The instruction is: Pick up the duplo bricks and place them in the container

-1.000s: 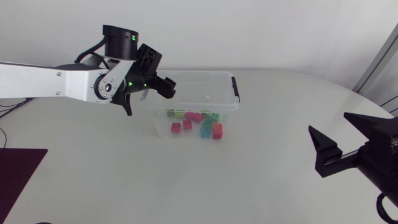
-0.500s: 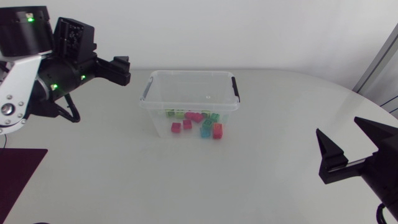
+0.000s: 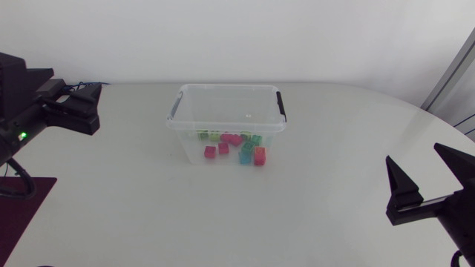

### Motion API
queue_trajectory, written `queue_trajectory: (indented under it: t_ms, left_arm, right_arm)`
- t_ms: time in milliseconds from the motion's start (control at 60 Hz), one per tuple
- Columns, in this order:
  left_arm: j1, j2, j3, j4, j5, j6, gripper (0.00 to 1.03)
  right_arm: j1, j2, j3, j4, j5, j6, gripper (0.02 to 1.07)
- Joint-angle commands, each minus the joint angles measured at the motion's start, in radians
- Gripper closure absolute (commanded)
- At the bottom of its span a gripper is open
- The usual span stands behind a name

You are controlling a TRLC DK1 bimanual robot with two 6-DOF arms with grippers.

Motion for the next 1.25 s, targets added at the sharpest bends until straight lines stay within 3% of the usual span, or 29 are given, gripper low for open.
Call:
queue_trajectory:
  t_ms: [0,100,983,1233]
  left_arm:
    - [0.018,-0.087,-0.062,-0.019,-0.004,-0.023,0.05]
    - [0.018,-0.201,-0.127,-0.053,-0.004,-0.025,0.05]
    - [0.233,-0.695,-0.621,-0.034,0.215,-0.313,0.05]
    - [0.233,-0.695,-0.621,-0.034,0.215,-0.313,0.05]
  right_arm:
    - [-0.009,-0.017,-0.034,-0.015,0.007,-0.016,0.07]
    - [-0.014,-0.017,-0.041,-0.015,0.007,-0.016,0.07]
    - [-0.089,-0.011,-0.207,0.184,-0.043,0.326,0.07]
    - [-0.089,-0.011,-0.207,0.184,-0.043,0.326,0.07]
